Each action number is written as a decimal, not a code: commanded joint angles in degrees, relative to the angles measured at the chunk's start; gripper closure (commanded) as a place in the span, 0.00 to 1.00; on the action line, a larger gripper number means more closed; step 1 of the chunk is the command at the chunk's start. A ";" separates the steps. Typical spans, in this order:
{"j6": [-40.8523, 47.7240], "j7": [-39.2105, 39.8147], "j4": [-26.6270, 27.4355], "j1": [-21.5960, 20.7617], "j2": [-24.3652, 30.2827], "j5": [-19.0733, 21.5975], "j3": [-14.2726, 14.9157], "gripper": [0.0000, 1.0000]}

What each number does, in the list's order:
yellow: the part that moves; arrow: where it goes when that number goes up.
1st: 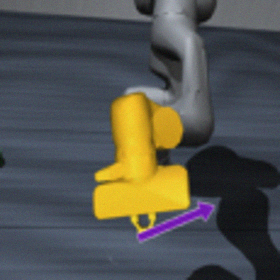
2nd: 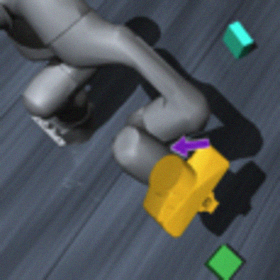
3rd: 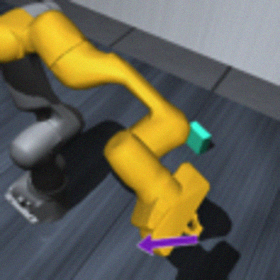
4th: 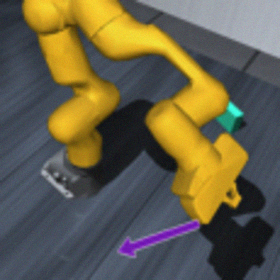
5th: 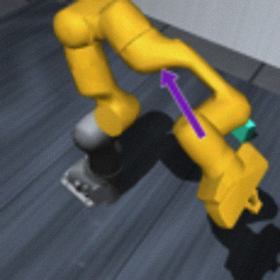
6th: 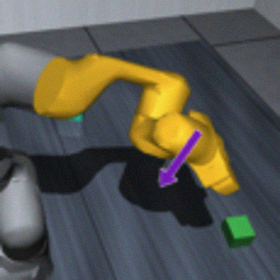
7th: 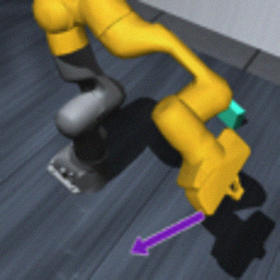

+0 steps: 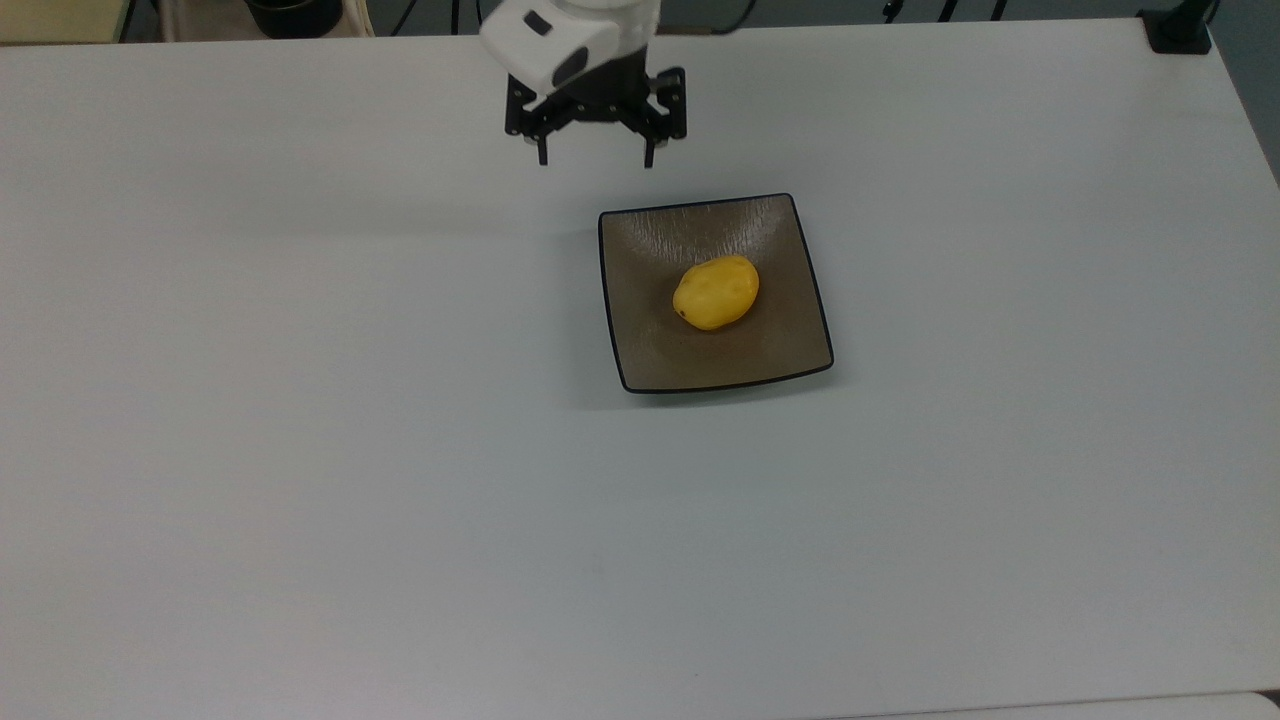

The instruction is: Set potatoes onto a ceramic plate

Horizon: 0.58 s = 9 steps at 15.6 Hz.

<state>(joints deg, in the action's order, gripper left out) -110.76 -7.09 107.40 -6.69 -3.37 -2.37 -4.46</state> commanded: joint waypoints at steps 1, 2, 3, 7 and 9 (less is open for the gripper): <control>2.39 5.33 1.76 1.32 5.12 4.91 2.26 0.00; 2.74 4.90 1.58 2.20 5.65 5.44 2.26 0.00; 3.01 4.46 1.50 2.47 5.66 5.53 2.26 0.00; 2.92 1.12 0.18 2.90 4.34 4.91 1.91 0.00; 3.01 1.38 0.18 3.96 4.60 5.26 2.00 0.00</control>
<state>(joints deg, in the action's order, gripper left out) -108.48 -4.92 107.45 -3.82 0.75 1.97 -2.42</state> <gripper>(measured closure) 0.000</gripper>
